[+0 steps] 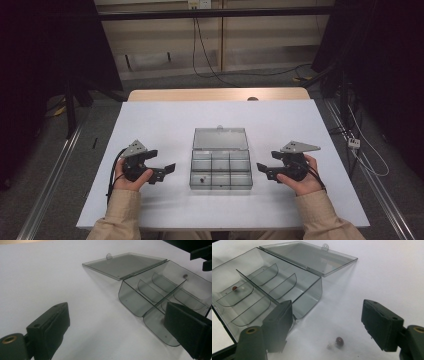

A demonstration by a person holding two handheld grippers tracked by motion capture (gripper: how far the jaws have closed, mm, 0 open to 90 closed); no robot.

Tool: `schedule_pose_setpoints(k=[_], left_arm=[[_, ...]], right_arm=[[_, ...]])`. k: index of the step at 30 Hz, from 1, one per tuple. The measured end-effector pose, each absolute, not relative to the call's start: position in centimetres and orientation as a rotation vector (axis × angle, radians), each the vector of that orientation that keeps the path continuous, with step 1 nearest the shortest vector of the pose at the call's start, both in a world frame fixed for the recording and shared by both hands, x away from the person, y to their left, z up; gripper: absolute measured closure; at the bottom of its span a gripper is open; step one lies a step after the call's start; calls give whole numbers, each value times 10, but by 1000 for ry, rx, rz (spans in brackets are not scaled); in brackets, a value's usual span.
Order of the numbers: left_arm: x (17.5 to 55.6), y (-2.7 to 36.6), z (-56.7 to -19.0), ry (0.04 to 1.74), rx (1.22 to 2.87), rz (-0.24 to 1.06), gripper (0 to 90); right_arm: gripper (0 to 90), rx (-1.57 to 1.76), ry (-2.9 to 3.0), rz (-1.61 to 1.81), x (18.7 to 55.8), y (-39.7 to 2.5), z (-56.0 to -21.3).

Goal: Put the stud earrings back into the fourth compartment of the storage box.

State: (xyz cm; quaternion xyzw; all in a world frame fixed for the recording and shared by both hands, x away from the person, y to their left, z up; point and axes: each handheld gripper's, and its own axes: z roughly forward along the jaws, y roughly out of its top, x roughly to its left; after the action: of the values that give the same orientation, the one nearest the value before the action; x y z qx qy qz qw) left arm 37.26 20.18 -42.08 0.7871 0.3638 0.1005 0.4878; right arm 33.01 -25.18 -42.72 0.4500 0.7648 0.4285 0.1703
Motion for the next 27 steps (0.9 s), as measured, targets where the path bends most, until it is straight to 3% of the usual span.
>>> schedule_pose_setpoints(k=[8, 23, 27], left_arm=[[372, 202, -421, 885, 1911, 247, 67], [372, 202, -420, 884, 1910, 250, 66], [373, 202, -420, 882, 1910, 251, 67]], right_arm=[[277, 1299, 2174, 1151, 326, -256, -437], [602, 1361, 2181, 1051, 320, -252, -452], [642, 1375, 2176, 1059, 320, -253, -452]])
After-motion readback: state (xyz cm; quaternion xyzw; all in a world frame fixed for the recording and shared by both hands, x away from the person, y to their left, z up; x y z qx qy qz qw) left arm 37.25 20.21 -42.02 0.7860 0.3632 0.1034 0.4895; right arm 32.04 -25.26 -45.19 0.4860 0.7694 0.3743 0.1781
